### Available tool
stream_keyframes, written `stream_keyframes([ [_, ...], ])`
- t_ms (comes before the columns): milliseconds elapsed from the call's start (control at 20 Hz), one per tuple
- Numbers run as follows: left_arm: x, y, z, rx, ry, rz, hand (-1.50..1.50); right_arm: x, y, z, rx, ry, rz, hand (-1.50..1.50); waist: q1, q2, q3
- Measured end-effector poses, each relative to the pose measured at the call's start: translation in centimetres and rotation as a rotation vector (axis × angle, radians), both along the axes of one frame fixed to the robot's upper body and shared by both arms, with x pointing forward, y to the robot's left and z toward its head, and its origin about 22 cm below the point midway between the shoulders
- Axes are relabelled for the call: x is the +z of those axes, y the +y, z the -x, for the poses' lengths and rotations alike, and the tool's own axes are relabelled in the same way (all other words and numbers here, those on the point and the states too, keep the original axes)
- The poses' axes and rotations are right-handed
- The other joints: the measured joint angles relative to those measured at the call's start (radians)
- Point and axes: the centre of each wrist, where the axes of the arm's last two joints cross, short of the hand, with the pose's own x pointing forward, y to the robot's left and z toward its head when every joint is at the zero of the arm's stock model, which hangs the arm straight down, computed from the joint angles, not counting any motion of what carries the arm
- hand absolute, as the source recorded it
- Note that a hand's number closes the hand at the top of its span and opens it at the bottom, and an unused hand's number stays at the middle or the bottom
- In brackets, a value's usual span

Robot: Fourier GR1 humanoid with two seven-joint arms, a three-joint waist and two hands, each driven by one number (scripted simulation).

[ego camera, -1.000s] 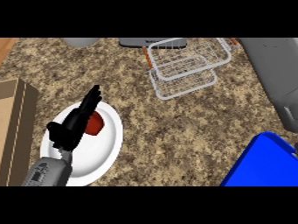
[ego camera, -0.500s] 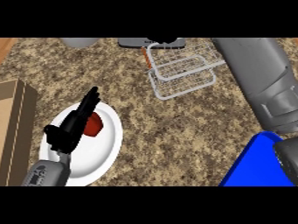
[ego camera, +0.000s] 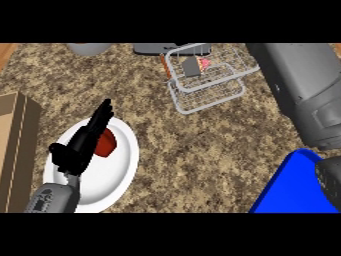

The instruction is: Pick the cupcake from the tray and place it in the tiered basket

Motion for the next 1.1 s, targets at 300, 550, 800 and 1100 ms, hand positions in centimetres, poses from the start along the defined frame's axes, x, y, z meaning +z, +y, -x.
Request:
stream_keyframes([
  [300, 0.2, 0.2, 0.1, -0.002, 0.006, -0.001, 0.0, 2.1, -4.4, -0.2, -0.273, -0.158, -0.042, -1.5, 0.0, 0.003, 0.0],
  [550, 0.2, 0.3, 0.2, -0.01, -0.006, -0.002, 0.0, 3.6, -10.8, 0.0, -0.505, -0.272, -0.123, -1.5, 0.011, 0.009, 0.001],
  [800, 0.5, 0.3, 0.0, -0.014, -0.009, -0.001, 0.0, 3.8, -19.2, 1.3, -0.621, -0.331, -0.252, -1.5, 0.02, 0.017, 0.001],
  [1100, 0.8, -0.5, -0.4, -0.021, -0.015, -0.002, 0.0, 2.9, -28.7, 4.6, -0.664, -0.346, -0.298, -1.5, 0.029, 0.025, 0.003],
])
